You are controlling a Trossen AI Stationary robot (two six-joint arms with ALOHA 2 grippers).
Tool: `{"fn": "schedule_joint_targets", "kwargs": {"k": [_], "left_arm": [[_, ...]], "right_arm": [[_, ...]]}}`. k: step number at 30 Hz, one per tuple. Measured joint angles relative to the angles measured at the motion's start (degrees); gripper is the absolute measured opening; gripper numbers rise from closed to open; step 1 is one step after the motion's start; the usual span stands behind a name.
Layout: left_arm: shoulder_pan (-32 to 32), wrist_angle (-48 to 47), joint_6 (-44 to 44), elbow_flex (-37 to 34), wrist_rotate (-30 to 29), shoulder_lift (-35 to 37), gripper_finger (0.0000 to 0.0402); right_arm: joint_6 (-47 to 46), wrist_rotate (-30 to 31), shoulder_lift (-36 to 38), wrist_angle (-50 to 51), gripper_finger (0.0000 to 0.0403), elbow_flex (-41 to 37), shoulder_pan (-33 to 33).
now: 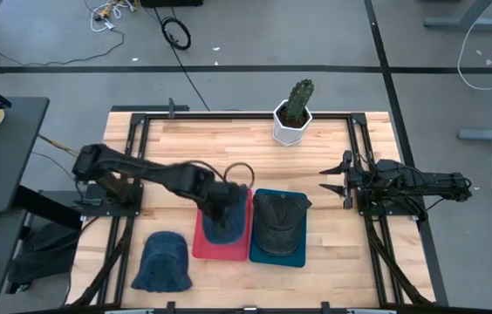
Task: Pick & Place hat
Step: Put the top blue cap into the pink bin
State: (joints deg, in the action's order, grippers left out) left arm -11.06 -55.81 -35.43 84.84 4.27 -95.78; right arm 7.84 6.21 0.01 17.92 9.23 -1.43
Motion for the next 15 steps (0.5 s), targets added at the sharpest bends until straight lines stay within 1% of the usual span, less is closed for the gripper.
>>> {"fn": "schedule_joint_targets", "kwargs": {"k": [6,11,15], "left_arm": [[-1.5,1.0,-1.9,0.0,1.2,-5.5,0.0008],[-1.4,0.7,-1.4,0.0,3.6,-8.5,0.0008],[-1.4,0.7,-1.0,0.0,3.7,-10.5,0.0009]], "right_arm": [[0.0,0.0,0.0,0.1,0.0188,0.0,0.0],[0.0,0.0,0.0,0.1,0.0187,0.0,0.0],[0.0,0.0,0.0,0.1,0.0187,0.0,0.0]]}}
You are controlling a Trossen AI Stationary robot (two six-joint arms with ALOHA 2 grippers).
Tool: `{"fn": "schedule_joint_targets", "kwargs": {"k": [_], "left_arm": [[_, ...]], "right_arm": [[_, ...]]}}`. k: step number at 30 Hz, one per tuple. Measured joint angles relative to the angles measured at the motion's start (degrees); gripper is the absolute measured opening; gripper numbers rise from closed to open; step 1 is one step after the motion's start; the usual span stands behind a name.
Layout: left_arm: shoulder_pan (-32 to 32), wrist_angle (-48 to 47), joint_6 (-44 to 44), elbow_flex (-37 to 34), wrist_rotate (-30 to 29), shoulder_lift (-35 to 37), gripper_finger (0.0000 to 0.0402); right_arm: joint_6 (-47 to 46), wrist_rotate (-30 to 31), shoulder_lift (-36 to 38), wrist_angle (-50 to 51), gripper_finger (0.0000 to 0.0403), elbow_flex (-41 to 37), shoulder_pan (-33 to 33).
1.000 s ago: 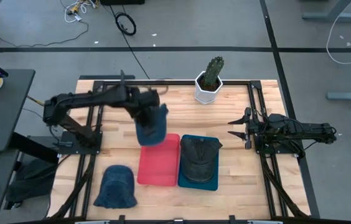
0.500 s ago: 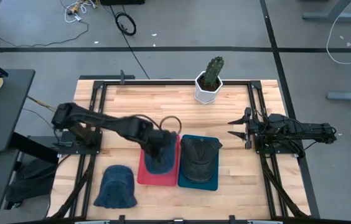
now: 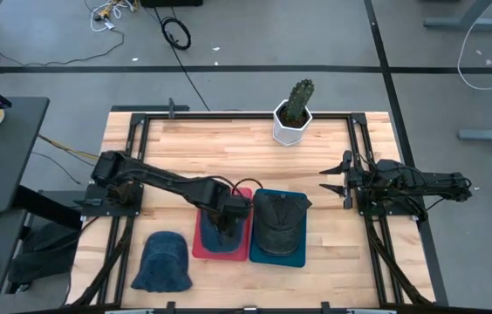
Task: Pick & Place hat
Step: Put the top blue cap into the pink bin, then put the blue cap into the pink bin
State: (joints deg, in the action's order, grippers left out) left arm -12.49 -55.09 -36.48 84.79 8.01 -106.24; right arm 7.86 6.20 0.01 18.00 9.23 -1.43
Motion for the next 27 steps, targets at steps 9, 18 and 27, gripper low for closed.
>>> {"fn": "schedule_joint_targets", "kwargs": {"k": [9,18,27], "left_arm": [[0.4,0.3,2.9,0.0,0.6,-0.5,0.0073],[0.3,-0.4,3.1,0.0,4.4,0.0,0.0194],[-6.1,-9.8,4.1,0.0,4.6,6.3,0.0196]], "right_arm": [[0.0,0.0,0.0,0.0,0.0188,0.0,0.0],[0.0,0.0,0.0,0.0,0.0187,0.0,0.0],[0.0,0.0,0.0,0.0,0.0188,0.0,0.0]]}}
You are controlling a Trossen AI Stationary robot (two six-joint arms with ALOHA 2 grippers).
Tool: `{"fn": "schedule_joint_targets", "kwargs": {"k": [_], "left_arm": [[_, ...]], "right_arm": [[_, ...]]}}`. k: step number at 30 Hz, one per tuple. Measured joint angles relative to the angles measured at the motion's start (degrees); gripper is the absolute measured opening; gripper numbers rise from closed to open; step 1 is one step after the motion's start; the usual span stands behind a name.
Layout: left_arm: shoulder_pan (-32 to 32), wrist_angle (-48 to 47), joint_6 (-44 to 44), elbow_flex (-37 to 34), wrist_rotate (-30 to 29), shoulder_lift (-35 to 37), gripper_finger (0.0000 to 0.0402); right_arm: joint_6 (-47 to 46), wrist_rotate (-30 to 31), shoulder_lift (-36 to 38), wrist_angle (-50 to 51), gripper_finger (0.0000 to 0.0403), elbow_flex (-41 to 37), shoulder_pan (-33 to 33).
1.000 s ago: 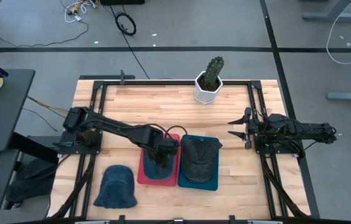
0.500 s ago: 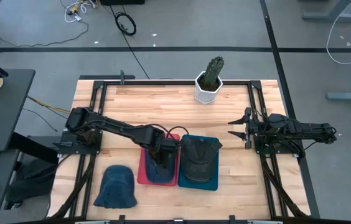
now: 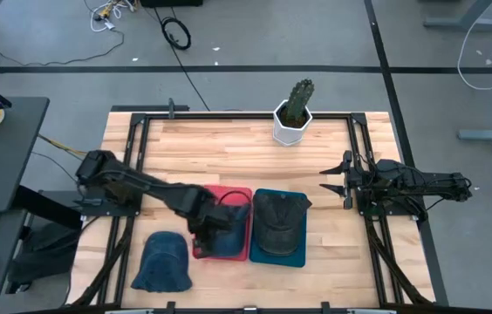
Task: Pick & Place hat
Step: Put the blue cap into the pink bin
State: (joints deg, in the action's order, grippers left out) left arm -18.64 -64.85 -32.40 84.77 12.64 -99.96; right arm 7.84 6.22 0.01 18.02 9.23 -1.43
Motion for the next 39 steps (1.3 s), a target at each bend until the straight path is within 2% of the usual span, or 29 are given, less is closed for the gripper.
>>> {"fn": "schedule_joint_targets", "kwargs": {"k": [7,13,21,27,32,39], "left_arm": [[-8.7,-3.2,-5.0,0.0,-4.2,1.8,0.0180],[-16.5,-2.6,-14.7,0.0,-5.6,1.8,0.0179],[-25.9,-2.9,-25.7,0.0,-11.1,1.8,0.0179],[-29.2,-5.6,-28.7,0.0,-17.1,1.5,0.0179],[-29.2,-7.3,-28.6,-1.0,-17.3,1.1,0.0179],[-30.1,-3.5,-27.4,-8.9,-14.5,0.8,0.0179]], "right_arm": [[0.0,0.0,0.0,0.0,0.0188,0.0,0.0],[0.0,0.0,0.0,0.0,0.0188,0.0,0.0],[0.0,0.0,0.0,0.0,0.0188,0.0,0.0],[0.0,0.0,0.0,0.0,0.0188,0.0,0.0],[0.0,0.0,0.0,0.0,0.0188,0.0,0.0],[0.0,0.0,0.0,0.0,0.0188,0.0,0.0]]}}
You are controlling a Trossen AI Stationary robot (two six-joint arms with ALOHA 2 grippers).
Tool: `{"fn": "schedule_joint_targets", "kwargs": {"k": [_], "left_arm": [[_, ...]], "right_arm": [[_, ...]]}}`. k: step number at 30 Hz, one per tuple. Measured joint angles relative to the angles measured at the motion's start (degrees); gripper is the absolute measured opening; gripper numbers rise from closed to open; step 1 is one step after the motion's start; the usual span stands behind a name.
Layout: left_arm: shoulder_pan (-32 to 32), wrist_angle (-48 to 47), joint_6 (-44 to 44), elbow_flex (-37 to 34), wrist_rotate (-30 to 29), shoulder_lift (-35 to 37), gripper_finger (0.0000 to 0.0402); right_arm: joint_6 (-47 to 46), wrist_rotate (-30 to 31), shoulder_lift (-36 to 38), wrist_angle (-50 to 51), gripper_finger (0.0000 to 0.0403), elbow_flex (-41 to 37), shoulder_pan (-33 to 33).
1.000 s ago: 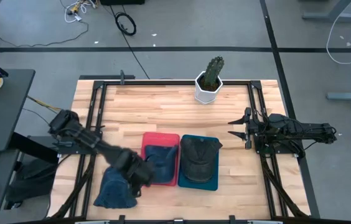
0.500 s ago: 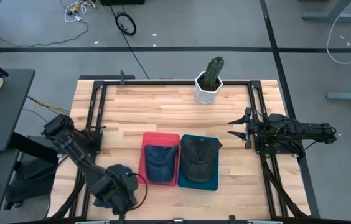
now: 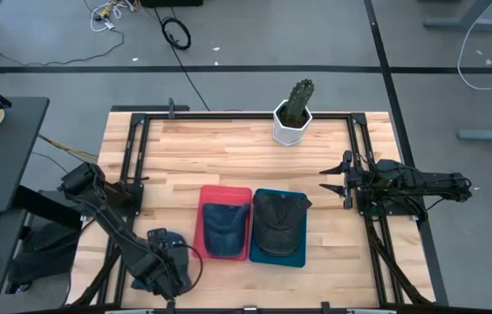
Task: Pick & Place hat
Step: Put the blue cap into the pink bin
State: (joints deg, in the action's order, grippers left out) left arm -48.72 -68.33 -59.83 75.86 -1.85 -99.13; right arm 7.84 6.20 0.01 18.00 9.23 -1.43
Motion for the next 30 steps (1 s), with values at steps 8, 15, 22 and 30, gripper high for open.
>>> {"fn": "schedule_joint_targets", "kwargs": {"k": [8,15,22,30], "left_arm": [[-0.4,5.3,0.4,-7.0,3.2,0.0,0.0179],[-0.3,9.5,-0.4,-12.4,4.8,0.1,0.0176],[-0.2,9.5,-0.6,-13.3,5.0,0.2,0.0082],[-0.2,9.6,-3.2,-13.1,8.1,0.2,0.0007]], "right_arm": [[0.0,0.0,0.0,0.0,0.0187,0.0,0.0],[0.0,0.0,0.0,0.0,0.0187,0.0,0.0],[0.0,0.0,0.0,0.0,0.0188,0.0,0.0],[0.0,0.0,0.0,0.0,0.0188,0.0,0.0]]}}
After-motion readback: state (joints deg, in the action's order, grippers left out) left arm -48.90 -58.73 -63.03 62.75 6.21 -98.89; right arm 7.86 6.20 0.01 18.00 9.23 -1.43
